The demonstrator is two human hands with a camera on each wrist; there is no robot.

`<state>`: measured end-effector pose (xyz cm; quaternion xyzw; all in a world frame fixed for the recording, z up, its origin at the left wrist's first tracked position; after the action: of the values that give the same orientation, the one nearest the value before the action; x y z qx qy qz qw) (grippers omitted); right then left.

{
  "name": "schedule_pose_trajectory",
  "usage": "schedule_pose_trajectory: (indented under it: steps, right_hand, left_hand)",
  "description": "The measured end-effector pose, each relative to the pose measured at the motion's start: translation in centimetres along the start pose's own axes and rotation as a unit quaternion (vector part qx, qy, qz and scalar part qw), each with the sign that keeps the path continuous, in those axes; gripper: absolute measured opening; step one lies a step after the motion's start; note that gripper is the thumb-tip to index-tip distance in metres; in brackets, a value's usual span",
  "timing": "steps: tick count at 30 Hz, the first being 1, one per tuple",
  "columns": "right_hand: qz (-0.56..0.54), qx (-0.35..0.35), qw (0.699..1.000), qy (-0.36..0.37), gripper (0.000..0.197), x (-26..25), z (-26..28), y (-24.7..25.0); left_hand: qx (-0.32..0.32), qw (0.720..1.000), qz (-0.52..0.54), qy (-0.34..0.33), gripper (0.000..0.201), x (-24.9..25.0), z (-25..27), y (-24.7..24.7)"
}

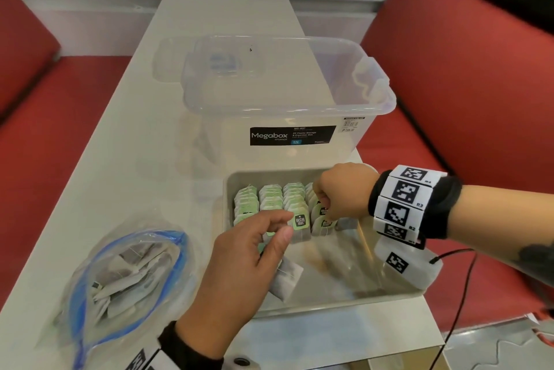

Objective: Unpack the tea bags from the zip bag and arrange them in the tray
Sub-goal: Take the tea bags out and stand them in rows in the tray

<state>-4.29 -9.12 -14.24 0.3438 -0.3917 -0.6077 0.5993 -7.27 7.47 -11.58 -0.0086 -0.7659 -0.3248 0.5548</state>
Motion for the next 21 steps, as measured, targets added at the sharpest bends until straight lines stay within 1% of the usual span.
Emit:
schedule_pose_trajectory:
  steps: [4,10,13,16,19,21]
  right_hand:
    - [-0.001,0.012,1.000,-0.005,0.015,0.0,-0.1,0.0]
    - [-0.022,0.019,1.000,0.000,0.019,0.1,0.2,0.9]
    - [-0.042,0.066,0.997,0.016,0.021,-0.3,1.3,3.1]
    - [-0.096,0.101,0.989,0.046,0.022,-1.2,2.6,4.7]
    - [-0.089,0.081,0.991,0.055,0.018,-1.8,3.3,4.3]
    - [-0.077,0.068,0.994,0.047,0.018,-1.5,3.7,3.8]
  left_hand:
    - [0.020,1.000,0.010,0.007,0.017,0.1,0.0,0.4]
    - [0.030,0.999,-0.015,0.017,0.013,0.0,0.1,0.7]
    - [0.046,0.998,-0.027,0.031,0.022,-0.2,-0.5,1.3]
    - [0.036,0.996,-0.065,0.050,0.019,-0.7,-1.4,1.2]
    - [0.018,0.990,-0.129,0.047,0.020,-0.6,-2.2,1.0]
    - [0.022,0.989,-0.136,0.049,0.022,-0.3,-2.4,1.3]
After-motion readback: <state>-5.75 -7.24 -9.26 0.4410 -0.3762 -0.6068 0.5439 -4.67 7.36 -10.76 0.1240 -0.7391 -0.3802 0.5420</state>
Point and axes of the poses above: each hand's wrist, its own z-axis away from the middle knuckle, its own y-axis out of the back of the hand, x = y × z, the point moved 10 cm from there along -z, towards the middle knuckle, and after that the axes turned 6 degrees about -z, right-handed, at the moved point
